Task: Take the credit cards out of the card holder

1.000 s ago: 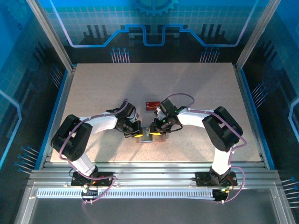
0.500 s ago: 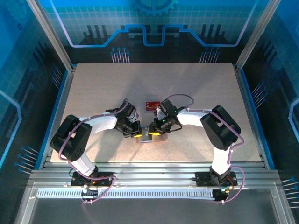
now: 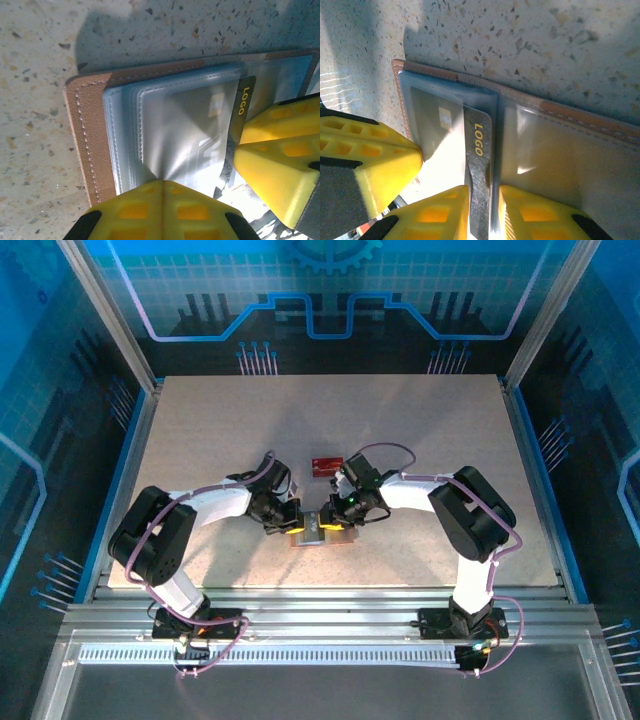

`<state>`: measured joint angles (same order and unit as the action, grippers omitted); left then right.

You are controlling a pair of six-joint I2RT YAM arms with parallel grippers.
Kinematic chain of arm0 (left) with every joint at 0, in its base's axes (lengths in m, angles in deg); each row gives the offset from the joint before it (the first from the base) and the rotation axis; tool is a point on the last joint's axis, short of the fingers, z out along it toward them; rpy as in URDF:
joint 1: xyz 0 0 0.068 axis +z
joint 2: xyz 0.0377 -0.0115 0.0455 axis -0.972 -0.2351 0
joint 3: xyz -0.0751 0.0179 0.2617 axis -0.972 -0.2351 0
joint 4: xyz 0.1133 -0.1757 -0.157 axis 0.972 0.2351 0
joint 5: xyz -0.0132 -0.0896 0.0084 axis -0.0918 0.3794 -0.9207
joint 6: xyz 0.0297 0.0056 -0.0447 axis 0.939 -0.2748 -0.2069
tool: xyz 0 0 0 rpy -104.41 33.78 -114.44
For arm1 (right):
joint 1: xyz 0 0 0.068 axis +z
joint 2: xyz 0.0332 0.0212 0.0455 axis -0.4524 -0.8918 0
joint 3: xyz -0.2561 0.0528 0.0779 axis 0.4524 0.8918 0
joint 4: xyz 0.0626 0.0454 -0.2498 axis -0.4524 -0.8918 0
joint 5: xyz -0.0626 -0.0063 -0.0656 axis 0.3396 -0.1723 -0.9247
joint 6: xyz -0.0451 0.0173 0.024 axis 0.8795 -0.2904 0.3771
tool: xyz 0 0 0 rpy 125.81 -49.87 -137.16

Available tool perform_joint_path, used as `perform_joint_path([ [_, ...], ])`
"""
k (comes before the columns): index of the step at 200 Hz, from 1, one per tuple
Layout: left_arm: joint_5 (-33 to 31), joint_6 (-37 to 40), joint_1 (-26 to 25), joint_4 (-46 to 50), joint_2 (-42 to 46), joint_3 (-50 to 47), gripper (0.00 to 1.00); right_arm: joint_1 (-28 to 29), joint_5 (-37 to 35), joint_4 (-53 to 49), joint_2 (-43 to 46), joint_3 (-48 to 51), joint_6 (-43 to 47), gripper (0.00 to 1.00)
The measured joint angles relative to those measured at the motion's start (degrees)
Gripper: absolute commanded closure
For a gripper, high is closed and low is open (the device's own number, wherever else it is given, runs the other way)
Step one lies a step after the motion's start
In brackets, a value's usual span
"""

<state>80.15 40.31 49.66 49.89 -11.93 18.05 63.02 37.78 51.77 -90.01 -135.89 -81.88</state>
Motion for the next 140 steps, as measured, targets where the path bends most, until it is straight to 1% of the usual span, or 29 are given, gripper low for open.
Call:
perform_joint_path([
  [89, -0.3, 0.5, 0.0, 0.2, 0.0, 0.1, 0.96, -1.4, 4.3, 7.5, 0.0, 3.8, -3.3, 0.8],
  [140, -0.3, 0.5, 0.0, 0.1, 0.0, 0.1, 0.96, -1.4, 5.3, 8.9, 0.0, 4.1, -4.3, 0.8],
])
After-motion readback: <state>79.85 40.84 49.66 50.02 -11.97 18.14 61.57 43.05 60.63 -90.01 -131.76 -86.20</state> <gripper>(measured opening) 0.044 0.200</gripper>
